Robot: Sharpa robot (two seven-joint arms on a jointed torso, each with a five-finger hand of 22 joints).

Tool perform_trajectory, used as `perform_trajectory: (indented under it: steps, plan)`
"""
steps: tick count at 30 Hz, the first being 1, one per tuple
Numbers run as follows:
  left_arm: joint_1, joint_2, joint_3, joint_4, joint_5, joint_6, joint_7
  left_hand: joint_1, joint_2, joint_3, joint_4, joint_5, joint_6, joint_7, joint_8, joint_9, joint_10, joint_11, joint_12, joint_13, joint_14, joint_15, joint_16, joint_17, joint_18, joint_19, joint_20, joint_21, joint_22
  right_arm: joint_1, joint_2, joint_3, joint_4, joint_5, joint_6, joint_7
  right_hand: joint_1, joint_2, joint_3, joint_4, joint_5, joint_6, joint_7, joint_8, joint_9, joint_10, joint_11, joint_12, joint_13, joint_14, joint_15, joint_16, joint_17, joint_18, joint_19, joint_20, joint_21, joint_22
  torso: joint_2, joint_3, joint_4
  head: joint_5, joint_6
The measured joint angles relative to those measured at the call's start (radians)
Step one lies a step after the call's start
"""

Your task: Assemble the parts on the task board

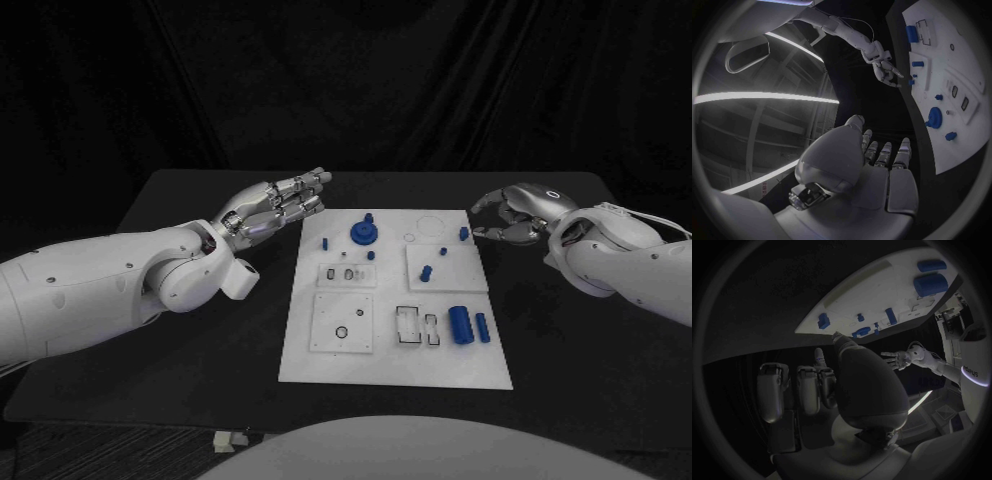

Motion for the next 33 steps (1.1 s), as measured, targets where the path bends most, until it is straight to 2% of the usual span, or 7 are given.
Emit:
perform_trajectory:
  steps: [10,23,33]
  plan:
    - [0.0,0.0,0.0,0.0,0.0,0.002,-0.001,0.0,0.0,0.003,-0.003,0.0,0.0,0.0,0.0,0.0,0.0,0.0,0.0,0.0,0.0,0.0,0.0,0.0,0.0,0.0,0.0,0.0,0.0,-0.006,0.023,0.0,-0.03,0.001,0.031,-0.003,0.004,-0.004,0.003,0.003,0.005,-0.001,0.001,0.006,0.001,0.0,0.0,0.0,0.0,0.0,0.0,0.0,0.0,0.0,0.0,0.0,0.0,0.0,-0.001,0.0012,0.0035,-0.006,0.0]
    - [-0.001,-0.003,0.0,0.001,0.0,0.004,-0.001,0.0,0.0,0.003,-0.003,0.0,0.0,0.0,0.0,0.0,0.0,0.0,0.0,0.0,0.0,0.0,0.0,0.0,0.0,0.0,0.0,0.0,0.0,-0.025,0.055,0.0,-0.08,0.002,0.061,-0.008,0.004,-0.004,0.003,0.003,0.005,-0.001,0.001,0.006,0.001,0.0,0.0,0.0,0.0,0.0,0.0,0.0,0.0,0.0,0.0,0.0,0.0,0.0,-0.001,0.001,0.0032,0.001,0.0]
    - [-0.001,-0.004,0.0,0.001,0.0,0.005,-0.002,0.0,0.0,0.006,-0.006,0.0,0.0,0.0,0.0,0.0,0.0,0.0,0.0,0.0,0.0,0.0,0.0,0.0,0.0,0.0,0.0,0.0,0.0,-0.035,0.082,0.0,-0.111,0.002,0.065,-0.006,0.008,0.0,0.003,0.003,0.01,-0.001,0.001,0.014,0.003,0.0,0.0,0.0,0.0,0.0,0.0,0.0,0.0,0.0,0.0,0.0,0.0,0.0,-0.001,0.0016,0.0035,0.0,0.0]
